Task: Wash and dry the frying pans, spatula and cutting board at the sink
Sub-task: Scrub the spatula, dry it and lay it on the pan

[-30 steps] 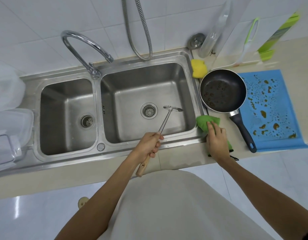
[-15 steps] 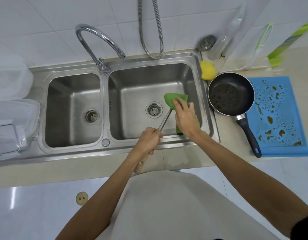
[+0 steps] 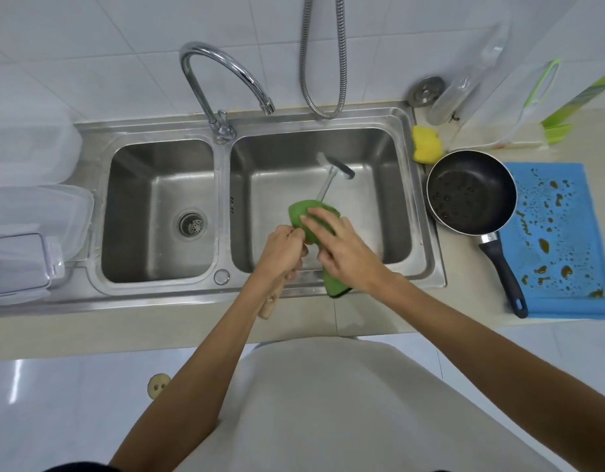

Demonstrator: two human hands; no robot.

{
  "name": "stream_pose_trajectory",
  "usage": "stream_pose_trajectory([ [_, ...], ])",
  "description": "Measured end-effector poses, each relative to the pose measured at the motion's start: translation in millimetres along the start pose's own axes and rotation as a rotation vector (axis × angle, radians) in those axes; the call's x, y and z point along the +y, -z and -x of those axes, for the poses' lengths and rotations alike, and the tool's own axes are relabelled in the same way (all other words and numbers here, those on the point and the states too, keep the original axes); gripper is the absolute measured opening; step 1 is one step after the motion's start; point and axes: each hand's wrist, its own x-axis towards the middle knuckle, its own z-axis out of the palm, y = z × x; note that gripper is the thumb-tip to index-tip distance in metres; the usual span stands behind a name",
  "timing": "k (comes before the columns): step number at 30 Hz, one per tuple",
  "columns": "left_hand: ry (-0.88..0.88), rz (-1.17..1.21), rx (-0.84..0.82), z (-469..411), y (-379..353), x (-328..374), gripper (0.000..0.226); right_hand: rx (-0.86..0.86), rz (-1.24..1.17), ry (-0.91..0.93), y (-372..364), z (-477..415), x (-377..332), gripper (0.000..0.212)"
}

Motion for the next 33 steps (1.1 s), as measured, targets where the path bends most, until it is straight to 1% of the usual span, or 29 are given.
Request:
stream_pose_trajectory([
  [1,0.003,0.002,-0.007,1.8,3.1,-0.9,0.027,-0.014,0.002,0.017,2.3,-0.2,4.5,0.058],
  [2,0.015,-0.006,-0.011,4.4,4.0,-2.4,0.027,0.001,0.02,-0.022,5.3,-5.9,13.3,0.058],
  [4,0.052,-0.007,-0.019,10.7,2.1,-4.7,0.027,0.092,0.027,-0.205,12.0,-20.9,32.9,0.058],
  [5,0.065,0.008,-0.019,12.8,0.7,-5.2,0.028,0.107,0.023,-0.266,13.0,-24.2,33.8,0.059],
  [6,0.069,0.025,-0.014,13.3,0.8,-4.5,0.028,0.101,0.014,-0.265,10.7,-22.9,24.2,0.06],
  [9,0.05,0.063,0.011,10.4,9.4,0.1,0.029,0.05,-0.024,-0.056,-2.3,0.0,-21.4,0.06],
  [10,0.043,0.066,0.01,9.7,12.0,-0.2,0.029,0.027,-0.045,-0.032,-3.6,5.4,-24.7,0.059],
  [11,0.041,0.061,0.008,10.0,12.3,-1.1,0.029,0.029,-0.044,-0.049,-3.0,4.8,-20.8,0.059],
  [12,0.048,0.055,0.005,11.3,10.4,-2.3,0.03,0.061,-0.03,-0.108,-1.6,-0.8,-12.3,0.058],
  [14,0.072,0.065,-0.011,15.3,5.5,-3.8,0.03,0.161,-0.038,-0.288,1.3,-14.8,8.2,0.057],
  [15,0.076,0.077,-0.021,16.1,3.3,-3.8,0.029,0.178,-0.044,-0.334,1.3,-17.2,10.0,0.058],
  [16,0.067,0.082,-0.027,16.1,3.3,-2.5,0.028,0.165,-0.052,-0.32,0.4,-15.7,1.9,0.058],
  [19,0.001,0.052,-0.063,10.8,13.5,0.5,0.022,0.068,-0.03,-0.107,-5.4,3.9,-28.3,0.057],
  [20,-0.025,0.019,-0.086,9.5,16.9,0.1,0.021,0.042,-0.03,-0.079,-3.9,6.6,-26.8,0.057],
  [21,-0.05,-0.025,-0.105,9.6,18.8,-0.5,0.02,0.053,-0.018,-0.1,-1.2,3.3,-20.0,0.057],
  [23,-0.084,-0.075,-0.128,12.6,18.2,-1.5,0.017,0.125,0.012,-0.237,2.8,-10.4,-0.6,0.055],
  [24,-0.084,-0.063,-0.138,14.9,16.7,-1.3,0.014,0.143,0.025,-0.284,4.7,-15.8,6.2,0.054],
  [25,-0.073,-0.043,-0.14,16.7,15.6,-1.4,0.014,0.141,0.038,-0.282,4.2,-16.8,5.9,0.054],
  [28,-0.077,-0.046,-0.103,14.3,21.0,-1.5,0.019,0.073,0.031,-0.096,-1.8,-1.4,-22.1,0.056],
  [29,-0.086,-0.063,-0.088,13.0,23.7,-2.7,0.02,0.054,0.023,-0.062,-2.9,3.4,-26.8,0.056],
  [30,-0.092,-0.088,-0.069,12.6,25.1,-4.0,0.02,0.05,0.015,-0.067,-1.7,2.5,-25.3,0.055],
  [32,-0.101,-0.145,-0.014,15.9,23.9,-6.3,0.01,0.102,0.019,-0.204,0.4,-12.3,-13.3,0.052],
  [33,-0.103,-0.161,0.01,18.2,22.2,-6.9,0.01,0.128,0.027,-0.291,0.9,-20.6,-4.7,0.051],
])
